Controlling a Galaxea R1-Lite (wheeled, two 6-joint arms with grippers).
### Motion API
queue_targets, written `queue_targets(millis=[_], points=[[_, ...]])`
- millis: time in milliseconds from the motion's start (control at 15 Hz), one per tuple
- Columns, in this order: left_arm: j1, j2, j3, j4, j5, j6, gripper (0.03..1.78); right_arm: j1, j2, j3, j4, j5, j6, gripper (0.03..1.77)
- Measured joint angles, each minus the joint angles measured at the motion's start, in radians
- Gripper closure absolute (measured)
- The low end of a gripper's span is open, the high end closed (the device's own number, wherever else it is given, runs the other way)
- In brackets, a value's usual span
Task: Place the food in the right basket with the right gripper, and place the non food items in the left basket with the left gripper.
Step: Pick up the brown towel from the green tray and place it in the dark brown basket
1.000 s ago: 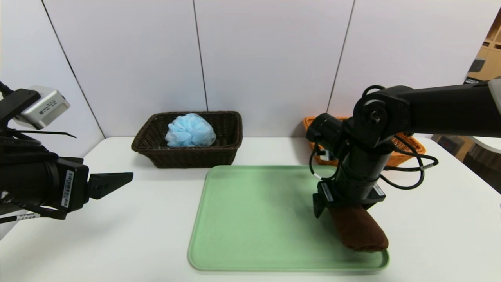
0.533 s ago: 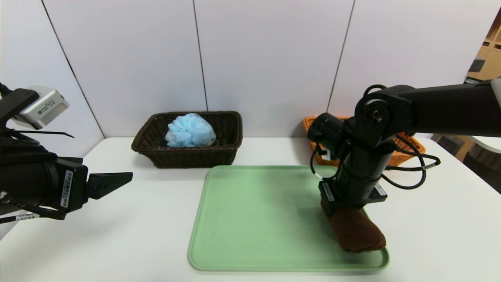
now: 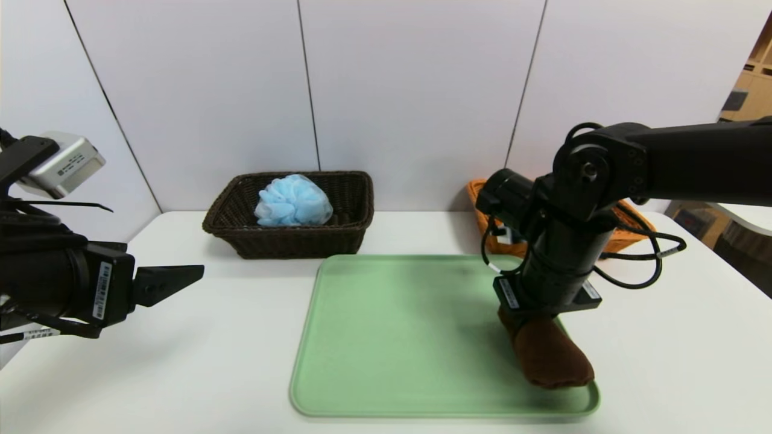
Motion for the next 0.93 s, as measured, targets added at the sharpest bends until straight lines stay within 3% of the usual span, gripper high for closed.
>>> queue_targets(millis=[400,600,933], points=[[0.000,-0.002,0.003,0.001,0.001,0.000,0.12,0.087,-0.057,-0.219,-0.032,0.098,0.002,1.42],[0.000,-0.008,0.004,0.001,0.002,0.001,0.12,0.136,-0.089,-0.249,-0.241,0.117,0.002,1.42],[0.000,-0.018,0.012,0.003,0.020,0.004,0.12,0.180,-0.090,-0.253,-0.665,0.100,0.006,1.42]])
